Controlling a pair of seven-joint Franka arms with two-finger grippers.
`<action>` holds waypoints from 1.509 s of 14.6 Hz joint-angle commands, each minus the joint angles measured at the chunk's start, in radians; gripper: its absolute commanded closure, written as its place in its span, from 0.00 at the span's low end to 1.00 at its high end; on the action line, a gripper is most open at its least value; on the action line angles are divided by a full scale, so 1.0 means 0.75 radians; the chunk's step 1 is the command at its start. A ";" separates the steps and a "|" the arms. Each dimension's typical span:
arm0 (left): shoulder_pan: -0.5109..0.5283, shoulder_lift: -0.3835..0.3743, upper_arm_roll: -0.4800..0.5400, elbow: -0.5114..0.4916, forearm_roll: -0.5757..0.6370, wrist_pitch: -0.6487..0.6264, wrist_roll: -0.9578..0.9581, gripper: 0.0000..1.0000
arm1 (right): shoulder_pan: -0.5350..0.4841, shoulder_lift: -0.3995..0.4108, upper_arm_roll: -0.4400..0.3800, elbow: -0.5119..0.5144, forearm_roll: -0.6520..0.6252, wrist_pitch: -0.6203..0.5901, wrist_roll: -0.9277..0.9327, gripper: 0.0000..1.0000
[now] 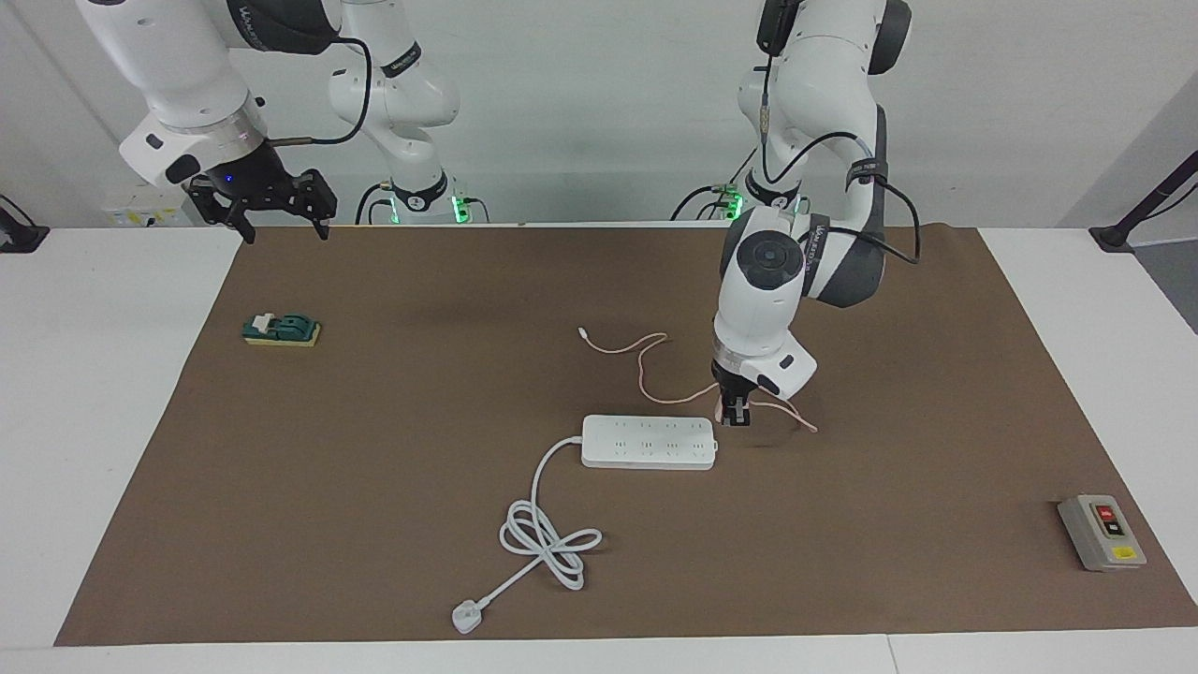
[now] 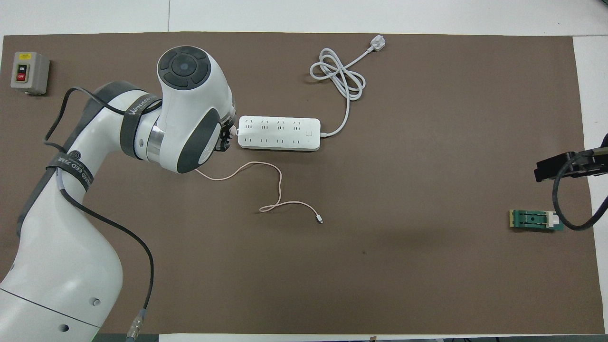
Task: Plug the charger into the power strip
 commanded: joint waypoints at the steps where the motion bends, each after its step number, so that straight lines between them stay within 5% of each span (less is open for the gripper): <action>1: -0.062 -0.020 0.020 -0.086 0.037 0.080 -0.127 1.00 | -0.031 -0.025 0.020 -0.016 0.019 -0.014 -0.010 0.00; 14: -0.115 -0.061 0.022 -0.170 0.092 0.089 -0.225 1.00 | -0.018 -0.027 0.026 -0.014 0.019 -0.006 -0.007 0.00; 22: -0.107 0.049 0.023 -0.013 0.086 0.064 -0.223 1.00 | -0.018 -0.027 0.026 -0.014 0.019 -0.004 -0.010 0.00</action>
